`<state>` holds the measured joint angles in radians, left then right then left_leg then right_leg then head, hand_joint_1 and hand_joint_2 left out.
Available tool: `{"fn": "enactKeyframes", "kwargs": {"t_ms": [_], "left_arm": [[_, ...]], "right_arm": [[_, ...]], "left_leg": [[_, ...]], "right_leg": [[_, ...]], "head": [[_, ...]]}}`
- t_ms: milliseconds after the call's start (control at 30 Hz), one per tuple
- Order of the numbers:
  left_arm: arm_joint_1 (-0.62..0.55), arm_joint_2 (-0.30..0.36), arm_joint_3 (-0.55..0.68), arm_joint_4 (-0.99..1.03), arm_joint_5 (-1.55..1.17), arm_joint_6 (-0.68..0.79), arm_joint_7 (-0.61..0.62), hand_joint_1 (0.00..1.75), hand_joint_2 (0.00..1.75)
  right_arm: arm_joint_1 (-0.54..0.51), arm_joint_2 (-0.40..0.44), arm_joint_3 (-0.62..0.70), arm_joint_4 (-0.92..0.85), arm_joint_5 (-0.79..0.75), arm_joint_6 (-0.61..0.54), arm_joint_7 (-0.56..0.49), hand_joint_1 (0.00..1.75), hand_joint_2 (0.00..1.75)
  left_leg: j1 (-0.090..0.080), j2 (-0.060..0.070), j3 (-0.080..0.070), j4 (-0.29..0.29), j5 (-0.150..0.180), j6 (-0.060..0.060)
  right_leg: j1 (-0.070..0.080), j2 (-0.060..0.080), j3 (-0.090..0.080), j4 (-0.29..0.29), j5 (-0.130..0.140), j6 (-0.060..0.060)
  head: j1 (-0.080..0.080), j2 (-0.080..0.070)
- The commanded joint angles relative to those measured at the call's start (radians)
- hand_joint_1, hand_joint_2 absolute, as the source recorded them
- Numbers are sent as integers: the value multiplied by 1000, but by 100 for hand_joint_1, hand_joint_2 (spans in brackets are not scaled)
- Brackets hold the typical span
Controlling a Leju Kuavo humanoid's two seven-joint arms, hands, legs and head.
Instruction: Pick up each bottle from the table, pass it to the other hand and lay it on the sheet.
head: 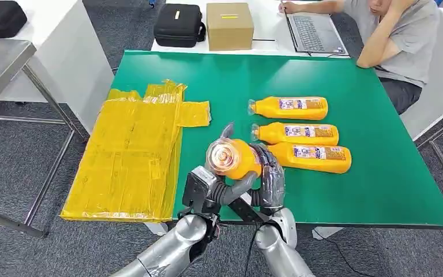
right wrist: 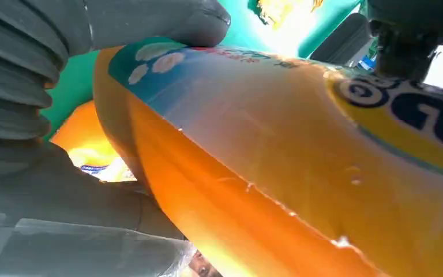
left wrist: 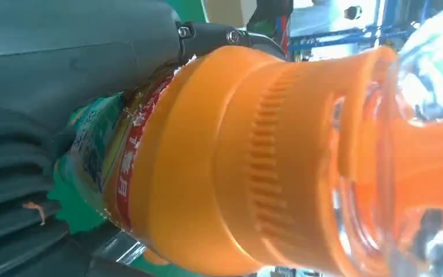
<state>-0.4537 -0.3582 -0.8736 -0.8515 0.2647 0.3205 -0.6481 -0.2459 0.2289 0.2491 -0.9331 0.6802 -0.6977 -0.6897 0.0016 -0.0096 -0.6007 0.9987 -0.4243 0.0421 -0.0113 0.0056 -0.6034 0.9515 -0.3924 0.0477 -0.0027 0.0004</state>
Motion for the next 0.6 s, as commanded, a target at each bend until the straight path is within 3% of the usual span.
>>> {"fn": "enactKeyframes", "kwargs": {"t_ms": [33, 433, 467, 600], "left_arm": [[-45, 9, -144, 71, -10, 28, -21, 175, 175], [-34, 9, -106, 18, -146, 144, -50, 175, 175], [-53, 29, -165, -1, -94, 188, -50, 175, 175], [-42, 18, -128, 6, -137, 174, -50, 175, 175]], "right_arm": [[-36, 33, 95, -27, -13, 0, -8, 175, 175], [-70, 22, 177, 27, -170, 0, -8, 175, 175], [-80, 14, 199, 56, -223, 0, -8, 175, 175], [-83, 10, 208, 68, -247, 0, -8, 175, 175]], "left_leg": [[0, 3, 4, 1, -3, -2], [0, 6, 4, 1, -3, -2], [0, 4, 2, 0, -1, -1], [0, 3, 3, -1, -1, -1]], "right_leg": [[1, 2, 3, 1, -2, -2], [0, 5, 2, 2, -2, -2], [0, 3, 1, 0, 0, -1], [0, 2, 2, 0, -1, -1]], "head": [[0, 0], [0, 0], [0, 0], [0, 0]]}}
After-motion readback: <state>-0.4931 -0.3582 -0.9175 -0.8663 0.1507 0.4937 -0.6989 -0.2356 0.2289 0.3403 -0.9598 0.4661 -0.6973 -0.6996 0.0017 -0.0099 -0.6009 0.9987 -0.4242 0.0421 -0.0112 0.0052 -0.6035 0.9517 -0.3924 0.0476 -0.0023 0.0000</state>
